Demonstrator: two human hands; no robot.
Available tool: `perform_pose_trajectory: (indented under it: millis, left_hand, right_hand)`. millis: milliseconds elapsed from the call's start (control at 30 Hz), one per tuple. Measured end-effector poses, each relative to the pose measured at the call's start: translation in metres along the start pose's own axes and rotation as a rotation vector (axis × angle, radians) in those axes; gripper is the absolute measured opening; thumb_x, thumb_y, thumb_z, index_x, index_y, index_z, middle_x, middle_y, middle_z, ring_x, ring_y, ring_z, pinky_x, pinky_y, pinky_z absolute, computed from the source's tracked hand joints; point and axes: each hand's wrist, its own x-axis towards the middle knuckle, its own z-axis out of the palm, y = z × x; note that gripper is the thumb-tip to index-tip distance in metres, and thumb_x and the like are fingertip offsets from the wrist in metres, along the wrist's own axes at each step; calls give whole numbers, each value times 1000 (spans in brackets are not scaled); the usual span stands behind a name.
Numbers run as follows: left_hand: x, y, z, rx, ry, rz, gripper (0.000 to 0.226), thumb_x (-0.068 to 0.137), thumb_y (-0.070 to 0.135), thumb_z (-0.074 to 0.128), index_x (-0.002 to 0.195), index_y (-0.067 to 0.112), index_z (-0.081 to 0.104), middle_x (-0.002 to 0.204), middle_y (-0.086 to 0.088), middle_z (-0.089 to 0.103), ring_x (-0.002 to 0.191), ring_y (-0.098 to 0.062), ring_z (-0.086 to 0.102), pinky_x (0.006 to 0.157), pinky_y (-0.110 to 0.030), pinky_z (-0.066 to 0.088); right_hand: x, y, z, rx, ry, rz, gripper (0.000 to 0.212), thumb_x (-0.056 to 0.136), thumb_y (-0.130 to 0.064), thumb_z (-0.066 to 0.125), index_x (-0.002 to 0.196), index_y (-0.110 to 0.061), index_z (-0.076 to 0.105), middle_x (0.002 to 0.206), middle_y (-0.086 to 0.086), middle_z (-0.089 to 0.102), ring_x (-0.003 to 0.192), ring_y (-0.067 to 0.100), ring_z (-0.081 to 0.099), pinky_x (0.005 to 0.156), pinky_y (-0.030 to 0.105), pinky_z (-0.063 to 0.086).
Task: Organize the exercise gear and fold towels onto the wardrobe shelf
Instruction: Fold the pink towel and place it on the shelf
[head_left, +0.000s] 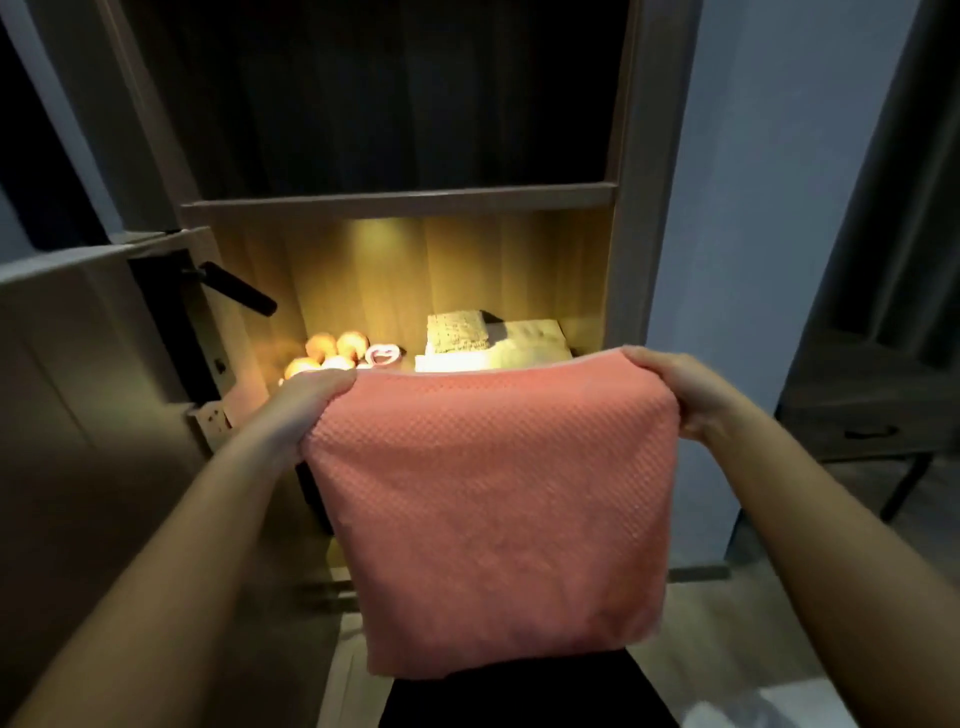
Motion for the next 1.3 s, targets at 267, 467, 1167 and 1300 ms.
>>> perform_pose_trajectory:
  millis: [267, 467, 1167, 1300]
  left_hand:
    - [12, -154, 47, 303, 31, -288, 15, 88, 17, 58, 91, 8, 70, 95, -10, 69, 88, -26, 63, 71, -35, 48]
    - [17, -237, 82, 366, 99, -471, 18, 90, 16, 49, 97, 6, 62, 93, -13, 61, 78, -27, 54, 67, -34, 44]
    - [-18, -289, 104, 607, 53, -512, 17, 102, 31, 42, 93, 25, 55, 88, 0, 59, 75, -13, 56, 56, -27, 40]
    - [-27, -274, 87, 680, -194, -539, 21, 101, 28, 43, 80, 28, 49, 87, 0, 57, 75, -15, 53, 57, -27, 35]
  right_hand:
    - [20, 154, 7, -155, 187, 308, 17, 93, -23, 60, 91, -9, 69, 84, 8, 65, 76, 20, 60, 65, 29, 47]
    - [39, 233, 14, -443, 235, 438, 28, 96, -22, 48, 103, -3, 68, 96, 21, 64, 66, 26, 55, 53, 25, 39]
    - [26, 257, 30, -787, -61, 392, 37, 101, -21, 36, 95, -8, 70, 96, 14, 67, 87, 29, 60, 77, 35, 49]
    - [12, 241, 14, -1049, -304, 586, 38, 105, -30, 35, 120, -9, 62, 120, 14, 62, 98, 23, 55, 78, 30, 40]
